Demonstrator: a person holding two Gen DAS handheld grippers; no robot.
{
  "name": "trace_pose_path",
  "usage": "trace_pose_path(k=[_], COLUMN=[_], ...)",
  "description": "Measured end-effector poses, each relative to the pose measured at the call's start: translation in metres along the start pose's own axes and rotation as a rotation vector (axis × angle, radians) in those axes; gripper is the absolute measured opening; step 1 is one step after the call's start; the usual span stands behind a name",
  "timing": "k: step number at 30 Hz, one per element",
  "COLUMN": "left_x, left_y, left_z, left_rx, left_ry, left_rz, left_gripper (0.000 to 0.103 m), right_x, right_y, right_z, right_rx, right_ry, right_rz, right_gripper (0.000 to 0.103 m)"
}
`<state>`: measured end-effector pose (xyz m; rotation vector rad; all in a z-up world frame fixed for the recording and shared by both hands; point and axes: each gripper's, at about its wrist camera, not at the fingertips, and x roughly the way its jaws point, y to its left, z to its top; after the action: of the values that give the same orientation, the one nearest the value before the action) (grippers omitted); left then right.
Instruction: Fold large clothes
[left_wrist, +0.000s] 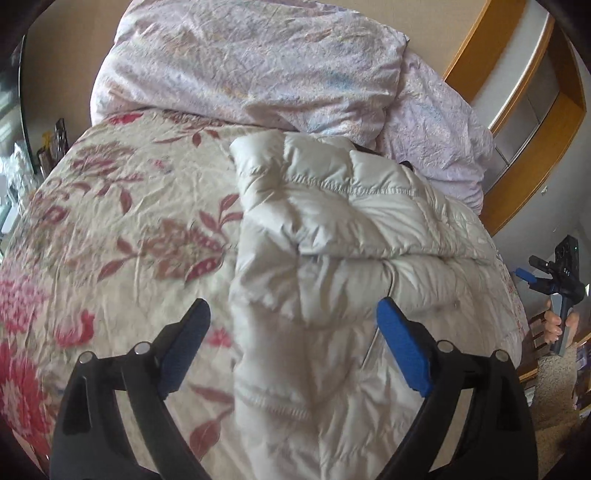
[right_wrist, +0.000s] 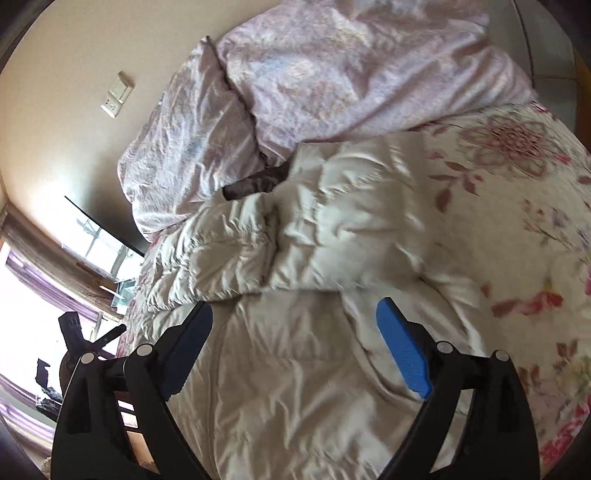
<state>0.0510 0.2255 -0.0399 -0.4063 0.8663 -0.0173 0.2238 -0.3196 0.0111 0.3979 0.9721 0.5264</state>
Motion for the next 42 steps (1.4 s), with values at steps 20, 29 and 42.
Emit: trace_pose_path(k=[20, 29, 42], left_x=[0.007, 0.005, -0.005], left_y=[0.022, 0.014, 0.007], left_z=[-0.079, -0.097, -0.118], left_rx=[-0.135, -0.181, -0.151], left_ry=[0.050, 0.017, 0.039], left_rz=[-0.264, -0.385, -0.332], left_gripper=[0.078, 0.076, 0.067], right_x=[-0.030, -0.021, -0.015], right_y=[-0.117, -0.112, -0.097], right_z=[-0.108, -0.109, -0.116], right_rx=[0.243, 0.221, 0.101], right_ry=[0.069, 0.048, 0.080], right_rz=[0.098, 0.207, 0.178], right_gripper=[0.083, 0.082, 0.070])
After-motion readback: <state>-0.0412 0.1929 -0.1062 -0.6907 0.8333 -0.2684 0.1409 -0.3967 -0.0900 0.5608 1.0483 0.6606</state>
